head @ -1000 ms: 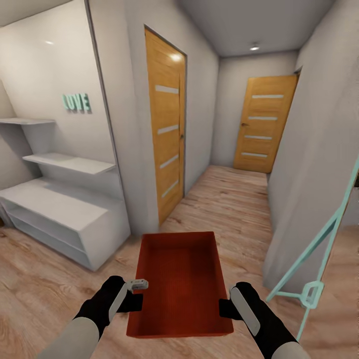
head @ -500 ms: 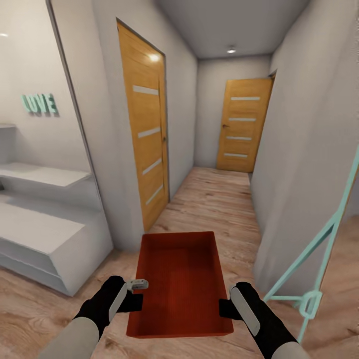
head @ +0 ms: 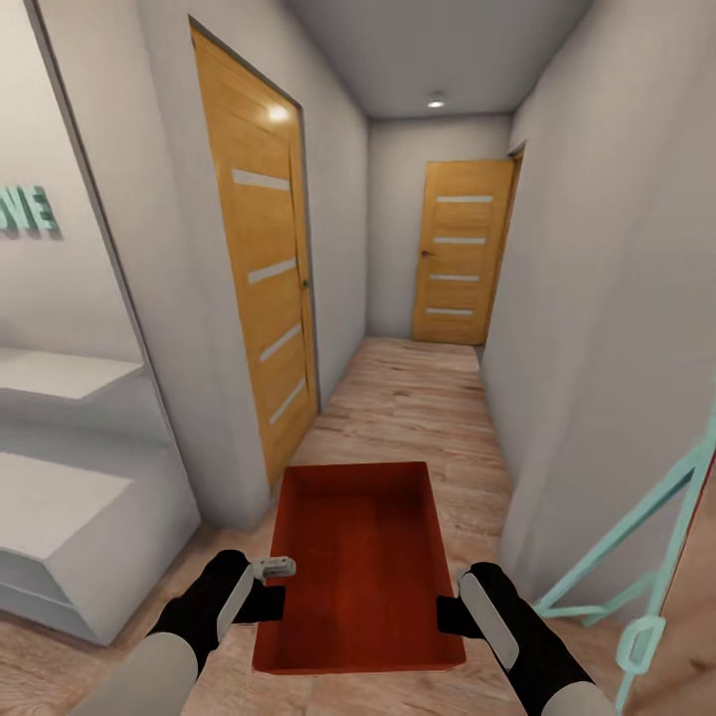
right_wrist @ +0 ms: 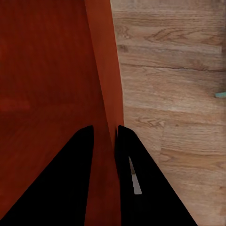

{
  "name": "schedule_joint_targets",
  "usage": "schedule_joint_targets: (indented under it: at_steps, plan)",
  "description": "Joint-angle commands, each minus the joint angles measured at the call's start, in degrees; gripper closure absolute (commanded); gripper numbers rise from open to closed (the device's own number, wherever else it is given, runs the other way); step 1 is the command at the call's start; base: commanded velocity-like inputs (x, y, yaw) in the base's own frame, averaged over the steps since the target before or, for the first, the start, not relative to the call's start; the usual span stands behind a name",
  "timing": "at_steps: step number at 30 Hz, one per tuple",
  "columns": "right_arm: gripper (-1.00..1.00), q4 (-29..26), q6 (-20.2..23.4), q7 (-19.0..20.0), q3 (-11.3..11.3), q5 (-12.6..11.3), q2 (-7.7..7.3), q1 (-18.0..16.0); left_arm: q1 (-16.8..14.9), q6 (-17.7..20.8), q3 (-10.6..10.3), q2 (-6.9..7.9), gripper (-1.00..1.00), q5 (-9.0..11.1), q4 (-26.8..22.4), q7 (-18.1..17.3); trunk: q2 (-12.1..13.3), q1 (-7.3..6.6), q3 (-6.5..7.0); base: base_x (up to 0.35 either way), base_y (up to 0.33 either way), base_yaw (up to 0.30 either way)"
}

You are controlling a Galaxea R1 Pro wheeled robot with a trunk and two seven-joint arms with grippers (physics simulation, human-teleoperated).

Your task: Move the two storage containers from the living room to the garage. In the garage, place one container on the floor and stack the other container on top of it (either order is fine).

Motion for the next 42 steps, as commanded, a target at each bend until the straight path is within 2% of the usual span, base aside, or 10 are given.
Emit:
schedule_joint_targets:
  at_steps: [1,24,42]
  plan:
    - [1.0,-0.09,-0.28,-0.42,-0.06,-1.44,-0.01,-0.06,-0.03,0.25,0.03,0.01,1.0,0.83,-0.12,0.26,-0.07,0.04,-0.08,0.289,0.109,-0.022]
    - [1.0,-0.1,-0.28,-0.42,-0.06,-1.44,-0.01,-0.06,-0.01,0.25,0.03,0.0,1.0,0.83,-0.12,0.26,-0.07,0.04,-0.07,0.276,0.104,-0.014]
    - [1.0,-0.1,-0.28,-0.44,-0.06,-1.43,-0.01,-0.06,0.0,0.25,0.03,0.0,1.0,0.83,-0.12,0.26,-0.07,0.04,0.75,0.269,0.1,-0.222]
